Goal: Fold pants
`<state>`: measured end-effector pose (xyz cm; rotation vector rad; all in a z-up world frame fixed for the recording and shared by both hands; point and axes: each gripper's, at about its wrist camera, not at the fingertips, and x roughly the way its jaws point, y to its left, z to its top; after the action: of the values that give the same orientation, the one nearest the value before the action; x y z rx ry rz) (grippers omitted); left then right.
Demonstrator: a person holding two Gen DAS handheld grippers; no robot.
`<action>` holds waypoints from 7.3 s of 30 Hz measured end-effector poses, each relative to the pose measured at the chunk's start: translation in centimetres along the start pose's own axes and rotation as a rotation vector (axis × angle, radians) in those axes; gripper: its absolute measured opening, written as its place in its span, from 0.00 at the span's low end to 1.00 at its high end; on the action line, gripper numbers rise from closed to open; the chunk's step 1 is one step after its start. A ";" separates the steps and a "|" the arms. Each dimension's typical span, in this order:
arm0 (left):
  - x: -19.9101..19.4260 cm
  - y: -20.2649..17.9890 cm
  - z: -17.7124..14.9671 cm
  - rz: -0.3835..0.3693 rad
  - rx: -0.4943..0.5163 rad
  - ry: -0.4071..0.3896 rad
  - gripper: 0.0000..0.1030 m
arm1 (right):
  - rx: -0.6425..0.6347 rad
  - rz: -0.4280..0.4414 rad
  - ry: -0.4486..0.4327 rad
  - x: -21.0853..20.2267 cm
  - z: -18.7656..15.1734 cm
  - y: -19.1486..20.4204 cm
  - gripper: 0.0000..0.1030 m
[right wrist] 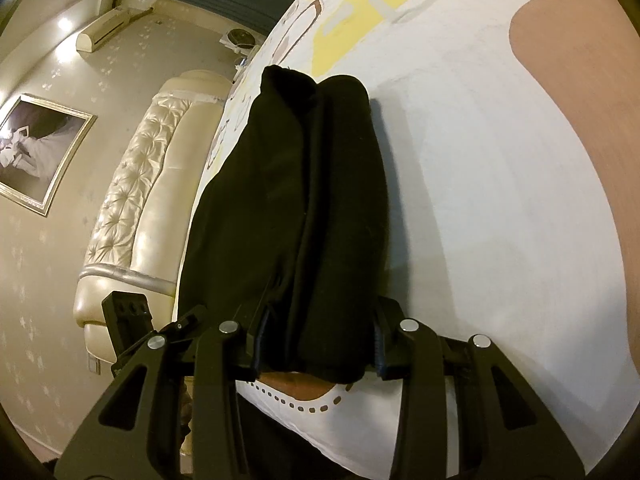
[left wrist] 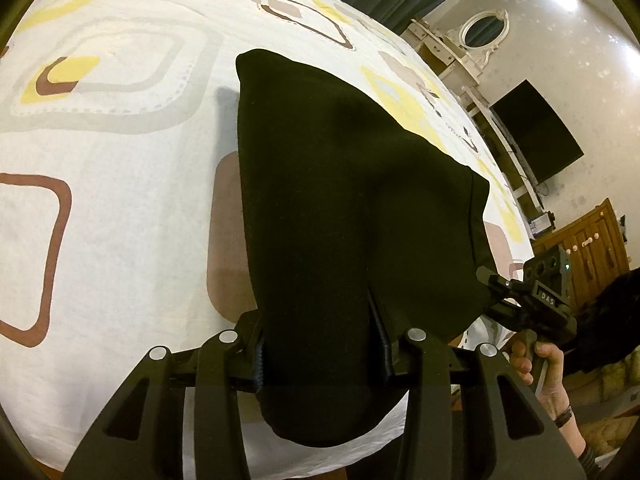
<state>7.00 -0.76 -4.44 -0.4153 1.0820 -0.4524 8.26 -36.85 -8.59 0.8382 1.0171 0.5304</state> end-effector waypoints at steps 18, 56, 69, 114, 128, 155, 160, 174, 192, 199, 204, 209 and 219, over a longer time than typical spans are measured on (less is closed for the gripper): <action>-2.4 4.8 3.9 -0.101 0.014 -0.066 0.78 | 0.008 0.057 -0.073 -1.0 6.9 -0.3 0.82; 6.8 3.4 21.0 0.224 0.178 -0.108 0.26 | -0.126 0.047 -0.054 9.4 19.1 4.5 0.31; 8.6 5.3 21.0 0.237 0.157 -0.070 0.28 | -0.022 0.049 -0.011 11.9 20.2 1.1 0.32; 5.0 5.5 18.9 0.205 0.073 -0.084 0.61 | 0.004 0.010 -0.022 10.4 18.6 3.6 0.60; 1.4 5.2 9.3 0.044 -0.020 -0.091 0.74 | 0.036 0.065 -0.030 5.3 10.0 2.4 0.74; 0.1 3.1 5.4 0.019 -0.084 -0.058 0.40 | 0.011 0.074 0.040 3.1 4.4 3.2 0.29; 0.8 3.6 4.5 0.022 -0.049 -0.067 0.40 | 0.045 0.087 0.043 3.5 3.4 1.2 0.28; 0.9 4.0 3.8 0.009 -0.048 -0.085 0.41 | 0.056 0.121 0.028 3.9 3.3 1.0 0.28; 0.7 4.4 3.5 0.013 -0.057 -0.087 0.41 | 0.071 0.147 0.033 3.7 3.4 -0.3 0.28; 0.9 4.8 3.3 -0.008 -0.054 -0.094 0.42 | 0.067 0.174 0.037 3.9 3.7 -1.1 0.28; 0.7 4.7 3.0 -0.009 -0.050 -0.101 0.42 | 0.066 0.181 0.035 3.7 3.7 -1.2 0.28; 0.6 4.2 2.9 0.013 -0.038 -0.105 0.45 | 0.080 0.174 0.032 3.6 3.7 -1.4 0.28; -0.2 4.2 2.2 0.094 -0.070 -0.134 0.71 | 0.194 0.220 -0.030 1.2 2.1 -2.9 0.31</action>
<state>9.54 3.11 -5.61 -0.4481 0.9844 -0.2998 10.66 -38.43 -10.97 1.1357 0.9645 0.6101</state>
